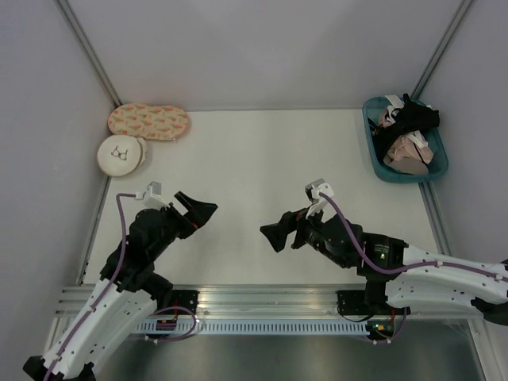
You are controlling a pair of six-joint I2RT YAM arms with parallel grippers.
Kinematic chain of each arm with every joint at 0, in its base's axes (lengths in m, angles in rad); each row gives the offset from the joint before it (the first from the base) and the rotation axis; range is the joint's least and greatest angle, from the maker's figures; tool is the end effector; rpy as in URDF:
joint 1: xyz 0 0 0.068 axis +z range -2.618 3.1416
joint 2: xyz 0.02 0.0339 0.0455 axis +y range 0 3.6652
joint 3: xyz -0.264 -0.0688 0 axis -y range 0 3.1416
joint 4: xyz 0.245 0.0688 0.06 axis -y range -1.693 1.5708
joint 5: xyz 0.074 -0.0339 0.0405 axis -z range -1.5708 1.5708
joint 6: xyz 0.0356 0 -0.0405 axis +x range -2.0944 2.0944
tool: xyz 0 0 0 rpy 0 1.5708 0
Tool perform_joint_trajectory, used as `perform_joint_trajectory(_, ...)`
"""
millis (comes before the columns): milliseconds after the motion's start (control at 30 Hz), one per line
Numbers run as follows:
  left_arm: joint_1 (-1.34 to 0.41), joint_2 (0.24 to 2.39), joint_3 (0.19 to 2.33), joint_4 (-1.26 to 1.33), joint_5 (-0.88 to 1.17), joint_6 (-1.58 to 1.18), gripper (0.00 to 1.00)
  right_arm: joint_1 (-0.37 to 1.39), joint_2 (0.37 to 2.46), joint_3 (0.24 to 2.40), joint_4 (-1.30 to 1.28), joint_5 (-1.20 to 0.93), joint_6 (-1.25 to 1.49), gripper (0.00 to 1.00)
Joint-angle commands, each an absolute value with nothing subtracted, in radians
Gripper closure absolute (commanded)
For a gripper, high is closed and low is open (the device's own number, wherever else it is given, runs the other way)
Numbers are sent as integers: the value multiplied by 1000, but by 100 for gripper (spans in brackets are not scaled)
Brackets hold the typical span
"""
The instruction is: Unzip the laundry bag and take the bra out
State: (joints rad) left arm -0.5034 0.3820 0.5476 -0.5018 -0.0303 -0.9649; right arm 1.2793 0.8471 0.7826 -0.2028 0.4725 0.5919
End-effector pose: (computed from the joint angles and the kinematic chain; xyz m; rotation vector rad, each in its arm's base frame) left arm 0.0971 -0.0522 0.2753 -0.4848 1.9683 -0.9412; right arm 0.0717 0.1826 0.3275 -0.3067 1.8759 0.8811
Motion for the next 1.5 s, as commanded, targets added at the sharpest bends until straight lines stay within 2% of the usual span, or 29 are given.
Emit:
perform_joint_trajectory(0,-502,481,506,-264,-182,-1089,1,1282,831,769,-181,476,626,2)
perform_joint_trajectory(200,-390,786,400,104,-236,-1294,1,1284,818,721,-160,453,647,2)
perform_joint_trajectory(233,-373,908,417,138,-236,-1304,1,1284,810,713,-150,453,647,2)
perform_joint_trajectory(367,-299,1163,480,314,-270,-1342,1,1284,775,686,-143,454,646,2)
perform_joint_trajectory(600,-193,1472,656,443,-336,-1371,1,1284,727,644,-160,448,657,2)
perform_joint_trajectory(800,-137,1701,908,353,-411,-1420,1,1282,683,626,-225,468,670,2)
perform_joint_trajectory(1000,-110,1870,1119,155,-475,-1473,1,1284,634,611,-294,503,710,2)
perform_joint_trajectory(1467,-77,2094,1328,31,-609,-1631,0,1284,640,587,-360,514,782,2)
